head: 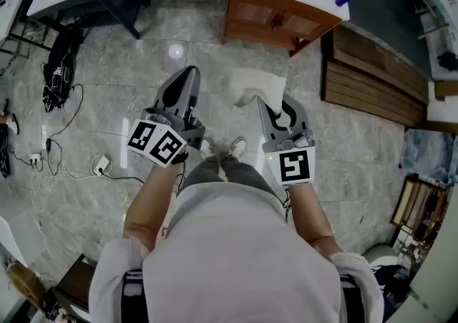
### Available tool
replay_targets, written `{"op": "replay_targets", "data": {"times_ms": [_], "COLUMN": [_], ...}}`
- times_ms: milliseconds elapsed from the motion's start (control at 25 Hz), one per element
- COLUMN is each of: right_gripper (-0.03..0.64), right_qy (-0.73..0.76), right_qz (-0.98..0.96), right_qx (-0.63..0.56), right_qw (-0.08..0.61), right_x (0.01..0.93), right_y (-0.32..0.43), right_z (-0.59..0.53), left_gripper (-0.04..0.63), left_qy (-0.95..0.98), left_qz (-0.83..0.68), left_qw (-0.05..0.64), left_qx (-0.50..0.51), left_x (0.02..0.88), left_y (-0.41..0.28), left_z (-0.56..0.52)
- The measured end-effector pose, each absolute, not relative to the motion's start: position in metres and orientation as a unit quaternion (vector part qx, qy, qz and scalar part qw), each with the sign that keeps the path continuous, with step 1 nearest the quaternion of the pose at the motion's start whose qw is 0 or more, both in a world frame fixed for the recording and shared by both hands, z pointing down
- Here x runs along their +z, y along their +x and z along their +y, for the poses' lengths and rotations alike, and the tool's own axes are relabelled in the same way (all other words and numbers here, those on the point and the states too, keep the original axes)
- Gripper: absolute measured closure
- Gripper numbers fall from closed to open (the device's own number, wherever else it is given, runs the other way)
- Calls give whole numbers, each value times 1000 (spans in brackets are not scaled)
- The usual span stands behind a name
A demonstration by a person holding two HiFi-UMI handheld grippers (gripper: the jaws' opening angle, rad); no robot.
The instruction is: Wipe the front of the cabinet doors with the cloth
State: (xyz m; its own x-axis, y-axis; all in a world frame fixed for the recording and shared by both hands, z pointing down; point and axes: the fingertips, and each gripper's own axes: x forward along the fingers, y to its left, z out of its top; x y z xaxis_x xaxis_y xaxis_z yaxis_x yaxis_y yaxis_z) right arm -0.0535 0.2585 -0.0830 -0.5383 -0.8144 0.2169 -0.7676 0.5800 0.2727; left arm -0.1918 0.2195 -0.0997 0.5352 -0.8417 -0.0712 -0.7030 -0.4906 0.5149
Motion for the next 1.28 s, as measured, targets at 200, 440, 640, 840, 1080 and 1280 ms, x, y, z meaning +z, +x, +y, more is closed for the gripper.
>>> {"op": "replay_targets", "data": {"times_ms": [200,440,640,840,1080,1280], "right_gripper": [546,546,546,546,546,546], "right_qy": [450,438,427,416,414,433], "right_qz": [-877,-884,-890,-895,-895,-887], "right_qx": [-67,-60,-74,-87,-71,-42], "right_qw": [158,153,139,136,148,158], "right_x": [-76,-69,-73,-76,-57,-39], "right_y": [-42,-19,0,7,4,3], "right_z": [263,265,262,253,226,180], "left_gripper": [578,578,577,578,578,578], "left_qy": [847,844,837,837,832,831], "left_qz": [-454,-462,-471,-477,-483,-475], "left_qw": [223,222,223,214,221,243], "left_qx": [-162,-158,-164,-164,-163,-155], "left_x": [-97,-96,-98,-100,-85,-61], "left_y": [-179,-156,-136,-127,-135,-140], "left_z": [225,228,231,226,192,143]}}
